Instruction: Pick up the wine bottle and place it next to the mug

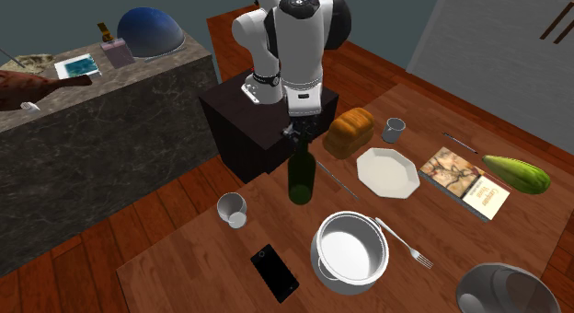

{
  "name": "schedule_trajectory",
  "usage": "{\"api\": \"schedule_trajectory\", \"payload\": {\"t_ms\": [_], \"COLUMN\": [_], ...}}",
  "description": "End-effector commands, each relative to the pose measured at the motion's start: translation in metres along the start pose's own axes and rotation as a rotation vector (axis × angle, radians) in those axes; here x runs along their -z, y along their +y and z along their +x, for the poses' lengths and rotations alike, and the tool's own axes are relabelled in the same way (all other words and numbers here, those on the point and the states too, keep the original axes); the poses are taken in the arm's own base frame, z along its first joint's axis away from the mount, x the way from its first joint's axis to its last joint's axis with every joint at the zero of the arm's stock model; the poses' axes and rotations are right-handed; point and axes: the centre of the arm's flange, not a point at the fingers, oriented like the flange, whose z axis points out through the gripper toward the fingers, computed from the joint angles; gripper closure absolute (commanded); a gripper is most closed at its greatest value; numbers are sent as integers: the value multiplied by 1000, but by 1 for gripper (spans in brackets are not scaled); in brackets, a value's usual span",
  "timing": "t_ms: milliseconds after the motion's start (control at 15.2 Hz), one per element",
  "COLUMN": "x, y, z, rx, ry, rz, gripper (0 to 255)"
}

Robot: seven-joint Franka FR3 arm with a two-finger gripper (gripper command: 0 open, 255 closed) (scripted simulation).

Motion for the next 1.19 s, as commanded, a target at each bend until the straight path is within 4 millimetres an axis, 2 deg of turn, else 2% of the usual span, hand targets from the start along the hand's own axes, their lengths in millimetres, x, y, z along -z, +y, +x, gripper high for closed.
{"api": "schedule_trajectory", "payload": {"t_ms": [0,1122], "x": [10,100], "y": [1,0], "z": [2,10], "rx": [0,0], "ry": [0,0], "rz": [0,0], "gripper": [255,255]}}
